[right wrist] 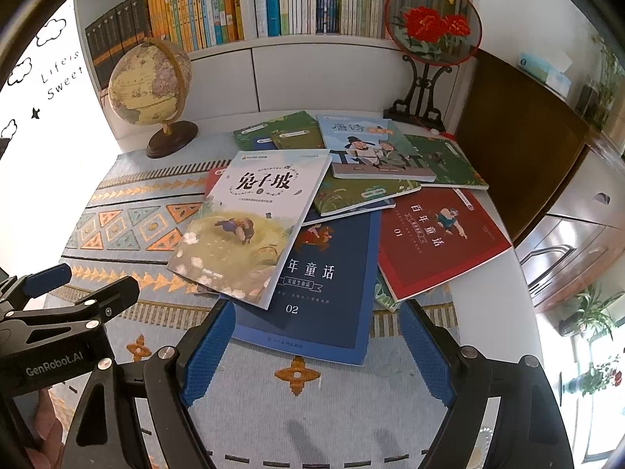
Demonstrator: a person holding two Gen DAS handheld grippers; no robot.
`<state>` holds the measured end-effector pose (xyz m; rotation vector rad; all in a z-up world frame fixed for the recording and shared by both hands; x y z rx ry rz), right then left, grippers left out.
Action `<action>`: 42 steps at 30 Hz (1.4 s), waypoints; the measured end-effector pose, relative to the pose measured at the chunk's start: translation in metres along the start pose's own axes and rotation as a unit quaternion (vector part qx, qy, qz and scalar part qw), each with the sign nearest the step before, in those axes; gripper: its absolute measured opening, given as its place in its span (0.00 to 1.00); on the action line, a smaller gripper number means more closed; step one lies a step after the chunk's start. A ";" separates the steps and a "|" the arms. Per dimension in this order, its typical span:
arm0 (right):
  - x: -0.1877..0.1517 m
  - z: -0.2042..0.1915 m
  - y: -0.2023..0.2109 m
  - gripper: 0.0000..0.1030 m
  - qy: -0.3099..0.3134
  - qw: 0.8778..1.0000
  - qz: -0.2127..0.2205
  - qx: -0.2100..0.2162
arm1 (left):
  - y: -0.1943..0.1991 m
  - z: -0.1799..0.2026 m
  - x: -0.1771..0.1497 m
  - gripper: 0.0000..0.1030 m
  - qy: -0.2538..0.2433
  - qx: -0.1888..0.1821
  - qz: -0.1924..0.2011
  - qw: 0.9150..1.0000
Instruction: Organize books
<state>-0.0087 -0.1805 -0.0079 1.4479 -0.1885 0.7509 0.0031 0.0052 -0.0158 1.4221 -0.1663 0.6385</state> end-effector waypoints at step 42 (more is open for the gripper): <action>-0.004 -0.002 0.002 0.82 -0.007 1.000 -0.007 0.018 | -0.009 -0.011 -0.004 0.98 0.013 0.006 -0.021 1.000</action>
Point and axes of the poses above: each gripper's, at about its wrist camera, not at the fingertips, and y roughly against the way its jaws point, z to its right, x to its top, the point moved 1 cm from there along -y, roughly the way its jaws point, and after that the axes turned 14 degrees about y, right-handed, at the moved point
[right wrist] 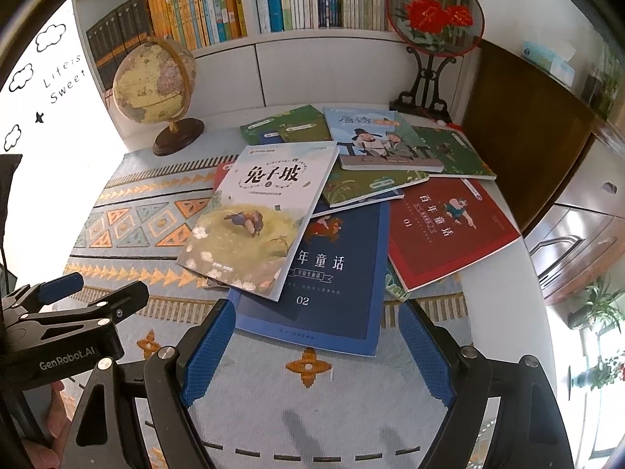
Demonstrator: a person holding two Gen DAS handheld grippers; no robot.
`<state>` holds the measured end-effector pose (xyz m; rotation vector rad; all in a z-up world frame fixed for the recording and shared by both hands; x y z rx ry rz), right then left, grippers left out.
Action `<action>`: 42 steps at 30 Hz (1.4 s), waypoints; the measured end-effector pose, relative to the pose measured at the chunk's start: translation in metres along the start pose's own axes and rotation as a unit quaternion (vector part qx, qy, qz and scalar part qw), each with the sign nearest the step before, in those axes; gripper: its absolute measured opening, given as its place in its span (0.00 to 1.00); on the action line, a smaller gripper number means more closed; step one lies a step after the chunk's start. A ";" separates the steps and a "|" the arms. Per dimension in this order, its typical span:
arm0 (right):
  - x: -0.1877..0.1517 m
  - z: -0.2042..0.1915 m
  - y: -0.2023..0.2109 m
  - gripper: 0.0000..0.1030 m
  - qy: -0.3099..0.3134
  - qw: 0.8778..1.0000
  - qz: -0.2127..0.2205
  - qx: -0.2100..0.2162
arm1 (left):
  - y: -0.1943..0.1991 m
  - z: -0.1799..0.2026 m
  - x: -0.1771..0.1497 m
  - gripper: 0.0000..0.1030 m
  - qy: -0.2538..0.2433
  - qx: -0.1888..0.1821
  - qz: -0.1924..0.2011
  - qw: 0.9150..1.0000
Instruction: Organize books
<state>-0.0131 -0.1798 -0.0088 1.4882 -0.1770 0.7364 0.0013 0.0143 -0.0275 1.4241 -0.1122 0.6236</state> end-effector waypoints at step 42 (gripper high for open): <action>0.049 0.029 -0.113 0.82 -0.047 0.998 -0.021 0.033 | -0.135 -0.004 0.084 0.94 -0.067 -0.019 -0.057 0.996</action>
Point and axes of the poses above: each gripper's, at about its wrist camera, not at the fingertips, and y roughly against the way its jaws point, z to its right, x to its top, the point moved 1 cm from there along -y, roughly the way its jaws point, and after that the axes turned 14 degrees about y, right-handed, at the moved point
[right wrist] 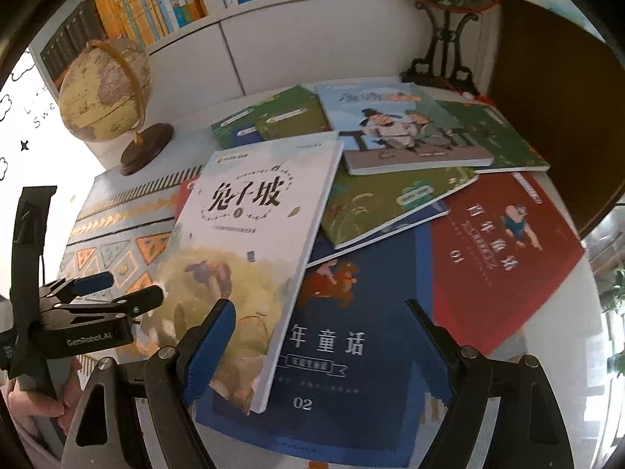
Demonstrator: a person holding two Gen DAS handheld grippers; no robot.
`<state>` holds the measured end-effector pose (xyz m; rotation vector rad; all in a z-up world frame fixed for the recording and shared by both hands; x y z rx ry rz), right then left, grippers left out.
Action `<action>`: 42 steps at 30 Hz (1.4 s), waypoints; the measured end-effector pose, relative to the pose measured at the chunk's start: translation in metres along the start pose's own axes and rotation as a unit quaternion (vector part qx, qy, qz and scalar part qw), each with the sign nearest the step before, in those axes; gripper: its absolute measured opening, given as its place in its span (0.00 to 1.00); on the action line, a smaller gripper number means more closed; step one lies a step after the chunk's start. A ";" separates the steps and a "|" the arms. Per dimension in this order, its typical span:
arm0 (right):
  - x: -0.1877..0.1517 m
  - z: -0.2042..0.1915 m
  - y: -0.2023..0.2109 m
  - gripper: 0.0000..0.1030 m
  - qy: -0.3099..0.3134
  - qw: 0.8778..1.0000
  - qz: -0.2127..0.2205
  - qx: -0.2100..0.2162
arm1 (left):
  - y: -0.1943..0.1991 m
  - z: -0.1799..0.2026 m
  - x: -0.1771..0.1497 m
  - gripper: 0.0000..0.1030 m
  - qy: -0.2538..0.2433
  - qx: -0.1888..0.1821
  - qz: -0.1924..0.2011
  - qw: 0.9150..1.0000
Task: Organize books
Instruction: 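Pinch the white book's edge with the right gripper while the left tool presses its cover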
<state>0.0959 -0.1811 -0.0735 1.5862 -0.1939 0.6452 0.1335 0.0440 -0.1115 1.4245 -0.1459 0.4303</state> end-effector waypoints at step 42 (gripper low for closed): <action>-0.006 -0.009 -0.046 0.59 -0.051 0.984 -0.009 0.169 | -0.024 -0.016 0.017 0.74 0.048 -0.111 -0.030 0.992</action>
Point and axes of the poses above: each gripper's, at about its wrist camera, not at the fingertips, and y roughly against the way its jaws point, z to its right, x to its top, the point moved 1 cm from there along -y, roughly the way its jaws point, and after that the axes turned 14 degrees about y, right-handed, at the moved point
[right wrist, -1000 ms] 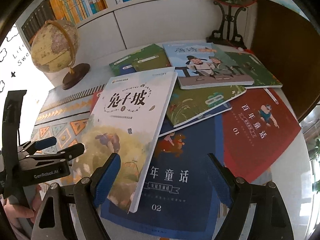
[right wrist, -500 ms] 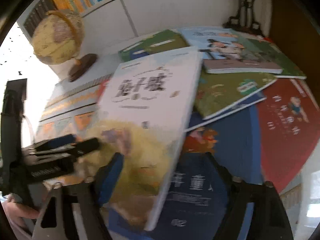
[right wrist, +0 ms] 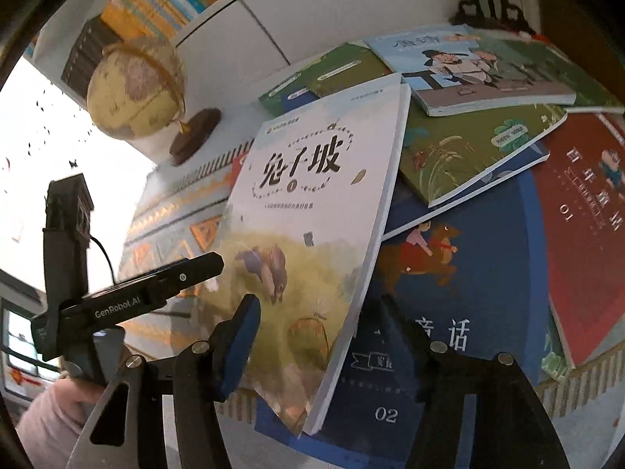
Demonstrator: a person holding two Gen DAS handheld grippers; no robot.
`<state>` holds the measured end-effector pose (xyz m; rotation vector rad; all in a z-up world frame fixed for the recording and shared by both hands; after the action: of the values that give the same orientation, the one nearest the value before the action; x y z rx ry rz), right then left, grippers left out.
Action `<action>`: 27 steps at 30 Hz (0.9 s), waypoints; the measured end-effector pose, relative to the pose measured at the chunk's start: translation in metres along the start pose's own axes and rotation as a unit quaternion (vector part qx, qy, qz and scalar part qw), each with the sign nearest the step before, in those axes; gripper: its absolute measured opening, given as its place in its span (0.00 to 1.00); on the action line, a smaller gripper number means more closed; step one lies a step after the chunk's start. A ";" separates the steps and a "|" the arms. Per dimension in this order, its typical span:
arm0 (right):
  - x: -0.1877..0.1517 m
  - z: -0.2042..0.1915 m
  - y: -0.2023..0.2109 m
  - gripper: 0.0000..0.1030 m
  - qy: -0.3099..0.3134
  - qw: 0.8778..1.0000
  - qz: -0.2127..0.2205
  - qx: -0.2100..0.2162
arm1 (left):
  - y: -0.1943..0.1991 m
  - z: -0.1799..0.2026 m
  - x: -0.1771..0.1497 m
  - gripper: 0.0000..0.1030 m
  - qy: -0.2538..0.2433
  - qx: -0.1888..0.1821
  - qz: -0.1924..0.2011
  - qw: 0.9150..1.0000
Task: Organize books
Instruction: 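Pinch the white book's edge with the right gripper while the left tool presses its cover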
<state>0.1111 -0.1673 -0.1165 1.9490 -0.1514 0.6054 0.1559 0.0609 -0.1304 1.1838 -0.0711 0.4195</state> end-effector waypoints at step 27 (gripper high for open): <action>0.003 -0.016 0.026 0.10 0.002 0.998 0.049 0.033 | 0.049 0.002 -0.026 0.54 0.003 -0.080 0.019 0.997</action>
<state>0.0983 -0.1642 -0.0887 2.0136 -0.2275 0.6862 0.1146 0.0667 -0.0937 1.0243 -0.1209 0.4426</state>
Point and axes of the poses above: each gripper's, at about its wrist camera, not at the fingertips, and y roughly against the way its jaws point, z to its right, x to its top, the point moved 1 cm from there along -y, roughly the way its jaws point, and after that the axes turned 14 degrees about y, right-handed, at the moved point
